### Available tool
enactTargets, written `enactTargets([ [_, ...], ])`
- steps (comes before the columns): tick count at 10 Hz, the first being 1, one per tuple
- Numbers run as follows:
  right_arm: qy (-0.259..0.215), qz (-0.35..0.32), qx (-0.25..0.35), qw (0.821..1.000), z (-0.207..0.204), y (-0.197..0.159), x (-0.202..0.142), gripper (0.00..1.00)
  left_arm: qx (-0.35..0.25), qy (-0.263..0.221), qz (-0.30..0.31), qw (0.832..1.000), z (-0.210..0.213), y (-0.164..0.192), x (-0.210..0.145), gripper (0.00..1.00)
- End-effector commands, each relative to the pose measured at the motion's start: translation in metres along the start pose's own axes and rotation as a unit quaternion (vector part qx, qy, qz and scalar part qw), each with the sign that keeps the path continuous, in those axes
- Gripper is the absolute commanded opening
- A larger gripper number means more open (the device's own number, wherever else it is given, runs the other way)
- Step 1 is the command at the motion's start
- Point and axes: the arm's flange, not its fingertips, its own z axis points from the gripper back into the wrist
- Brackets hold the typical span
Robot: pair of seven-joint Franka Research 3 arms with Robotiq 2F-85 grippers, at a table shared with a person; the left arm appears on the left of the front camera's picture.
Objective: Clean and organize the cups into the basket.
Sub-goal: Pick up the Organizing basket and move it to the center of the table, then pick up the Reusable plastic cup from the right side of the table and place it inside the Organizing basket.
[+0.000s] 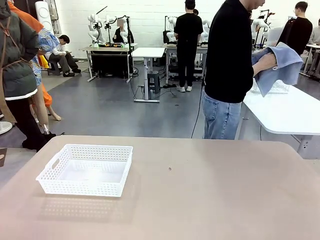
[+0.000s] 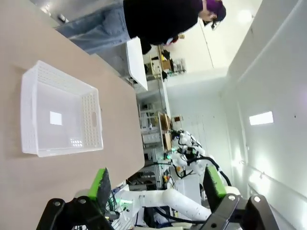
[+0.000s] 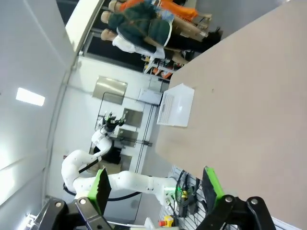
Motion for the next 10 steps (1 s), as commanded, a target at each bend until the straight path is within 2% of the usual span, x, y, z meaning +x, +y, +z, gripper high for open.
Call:
enactTargets([
  [1,-0.033,0.012,-0.022,0.999,0.019,0.006,-0.019,1.0,0.016,-0.017,-0.009,1.0,0.013,-0.007,-0.005,1.0],
  [2,-0.063,0.009,-0.018,0.998,0.03,0.007,-0.024,1.0,0.021,-0.021,-0.02,0.999,0.015,-0.014,-0.007,1.0],
  [3,-0.088,-0.016,-0.059,0.994,0.026,0.009,-0.022,1.0,0.006,-0.015,-0.002,1.0,0.012,-0.002,-0.002,1.0],
  [4,-0.046,0.003,-0.019,0.999,0.03,0.008,-0.016,1.0,0.006,-0.015,-0.002,1.0,0.012,-0.002,-0.002,1.0],
  [10,-0.046,0.003,-0.019,0.999,0.03,0.008,-0.016,1.0,0.006,-0.015,-0.002,1.0,0.012,-0.002,-0.002,1.0],
])
